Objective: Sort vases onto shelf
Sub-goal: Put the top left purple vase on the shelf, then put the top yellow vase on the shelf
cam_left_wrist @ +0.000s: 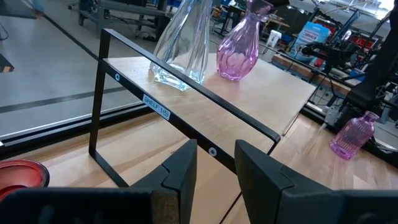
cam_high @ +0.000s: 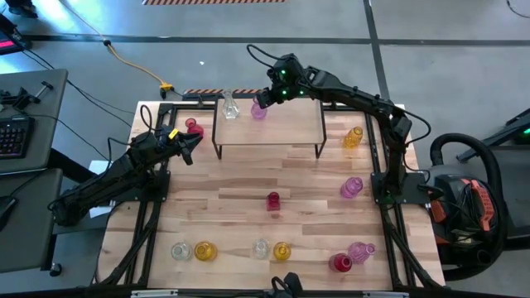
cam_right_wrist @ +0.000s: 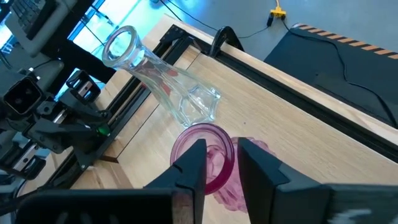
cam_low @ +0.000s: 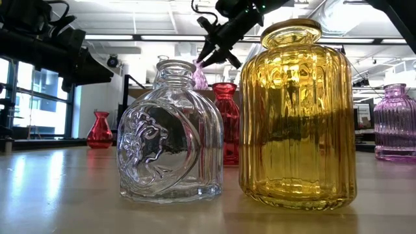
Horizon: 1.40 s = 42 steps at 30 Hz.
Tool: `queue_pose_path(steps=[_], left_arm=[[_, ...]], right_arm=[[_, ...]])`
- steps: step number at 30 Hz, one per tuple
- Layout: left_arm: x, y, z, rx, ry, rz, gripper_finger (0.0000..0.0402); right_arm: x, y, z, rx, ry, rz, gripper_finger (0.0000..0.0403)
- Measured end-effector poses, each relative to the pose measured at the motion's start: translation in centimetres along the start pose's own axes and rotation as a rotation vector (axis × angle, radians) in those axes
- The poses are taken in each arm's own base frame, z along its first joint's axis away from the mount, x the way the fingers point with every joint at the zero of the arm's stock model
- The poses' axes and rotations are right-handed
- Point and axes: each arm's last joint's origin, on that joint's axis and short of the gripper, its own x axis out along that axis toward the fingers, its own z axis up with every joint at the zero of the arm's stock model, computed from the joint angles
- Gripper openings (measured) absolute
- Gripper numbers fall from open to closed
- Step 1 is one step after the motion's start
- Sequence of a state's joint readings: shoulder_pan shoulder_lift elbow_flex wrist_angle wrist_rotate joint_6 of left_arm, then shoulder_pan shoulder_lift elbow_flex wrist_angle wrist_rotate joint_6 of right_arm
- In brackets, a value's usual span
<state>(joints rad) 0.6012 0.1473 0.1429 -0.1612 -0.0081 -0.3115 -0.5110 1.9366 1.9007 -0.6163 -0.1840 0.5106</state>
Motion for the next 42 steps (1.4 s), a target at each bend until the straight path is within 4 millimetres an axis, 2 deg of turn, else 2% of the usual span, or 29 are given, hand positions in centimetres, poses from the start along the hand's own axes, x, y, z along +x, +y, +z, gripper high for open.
queue_pose_path(steps=[35,38,42], left_arm=[[0.0,0.0,0.0,0.0,0.0,0.0,0.0101],[0.0,0.0,0.0,0.0,0.0,0.0,0.0101],[0.0,0.0,0.0,0.0,0.0,-0.001,0.0101]], right_arm=[[-0.2,-0.4,1.0,-0.033,-0.089,-0.014,0.0071],[-1.0,-0.3,1.0,-0.045,-0.062,0.017,0.0071],[-3.1,0.1,0.8,-0.068,-0.022,0.003,0.0071]])
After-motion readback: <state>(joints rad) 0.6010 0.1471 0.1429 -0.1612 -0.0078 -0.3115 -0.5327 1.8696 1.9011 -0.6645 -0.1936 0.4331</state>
